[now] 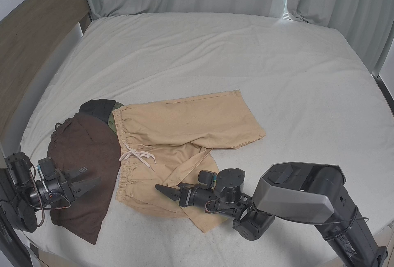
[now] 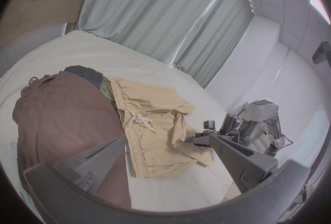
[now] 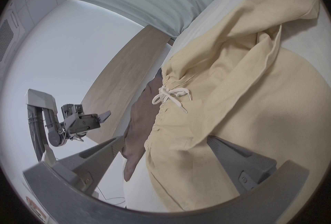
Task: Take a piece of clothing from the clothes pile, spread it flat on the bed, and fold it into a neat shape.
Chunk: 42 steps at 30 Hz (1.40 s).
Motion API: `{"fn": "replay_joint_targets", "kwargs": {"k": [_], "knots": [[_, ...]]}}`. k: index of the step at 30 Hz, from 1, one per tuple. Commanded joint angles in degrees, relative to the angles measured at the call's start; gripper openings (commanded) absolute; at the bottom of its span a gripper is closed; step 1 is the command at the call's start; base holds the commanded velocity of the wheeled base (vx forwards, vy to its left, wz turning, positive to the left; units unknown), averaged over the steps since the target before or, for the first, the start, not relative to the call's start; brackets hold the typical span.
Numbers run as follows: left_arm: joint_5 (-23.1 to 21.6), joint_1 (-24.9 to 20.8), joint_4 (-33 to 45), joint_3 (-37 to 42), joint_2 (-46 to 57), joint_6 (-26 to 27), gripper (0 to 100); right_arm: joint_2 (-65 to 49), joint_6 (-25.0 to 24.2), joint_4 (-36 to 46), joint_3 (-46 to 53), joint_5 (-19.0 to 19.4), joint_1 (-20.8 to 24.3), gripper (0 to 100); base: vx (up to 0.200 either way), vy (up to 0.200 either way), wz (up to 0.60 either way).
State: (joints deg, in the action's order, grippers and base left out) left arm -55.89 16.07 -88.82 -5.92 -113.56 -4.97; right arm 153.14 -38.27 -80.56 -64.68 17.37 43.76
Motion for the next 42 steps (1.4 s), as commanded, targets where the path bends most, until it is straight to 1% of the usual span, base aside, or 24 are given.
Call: {"fn": "replay_joint_targets", "kwargs": {"k": [1,3,4,17,24,26,27,28,32,42], "knots": [[0.0,0.0,0.0,0.0,-0.2,0.0,100,0.2,-1.9,0.2,-2.1,-1.6,0.1,100,0.000,0.000,0.00],[0.0,0.0,0.0,0.0,-0.2,0.0,100,0.2,-2.3,0.4,-2.4,-1.8,0.0,100,0.000,0.000,0.00],[0.0,0.0,0.0,0.0,-0.2,0.0,100,0.2,-2.3,0.5,-2.4,-1.8,-0.1,0,0.000,0.000,0.00],[0.0,0.0,0.0,0.0,-0.5,0.1,100,1.4,-2.3,-0.4,-1.8,-2.0,-0.2,0,0.000,0.000,0.00],[-0.2,0.0,0.0,-0.1,-0.4,0.0,100,0.3,-2.3,-4.0,4.4,-2.1,-1.3,0,0.000,0.000,0.00],[-0.3,-0.1,0.0,-0.1,-0.4,0.0,100,-2.7,-2.2,-5.5,8.1,-2.1,-3.5,0,0.000,0.000,0.00],[-0.3,-0.1,0.0,-0.1,-0.4,0.0,100,-2.7,-2.2,-5.5,8.1,-2.1,-3.5,0,0.000,0.000,0.00],[-0.3,-0.1,0.0,0.0,-0.4,0.1,100,-4.5,-2.2,-5.8,10.3,-2.1,-5.1,0,0.000,0.000,0.00],[-0.3,-0.1,0.0,-0.1,-0.4,0.1,100,-7.4,-2.2,-7.2,14.5,-2.0,-8.4,0,0.000,0.000,0.00],[-0.3,-0.3,0.0,-0.1,-0.4,0.0,100,-12.3,-1.7,-7.7,22.4,-2.0,-15.6,0,0.000,0.000,0.00]]}}
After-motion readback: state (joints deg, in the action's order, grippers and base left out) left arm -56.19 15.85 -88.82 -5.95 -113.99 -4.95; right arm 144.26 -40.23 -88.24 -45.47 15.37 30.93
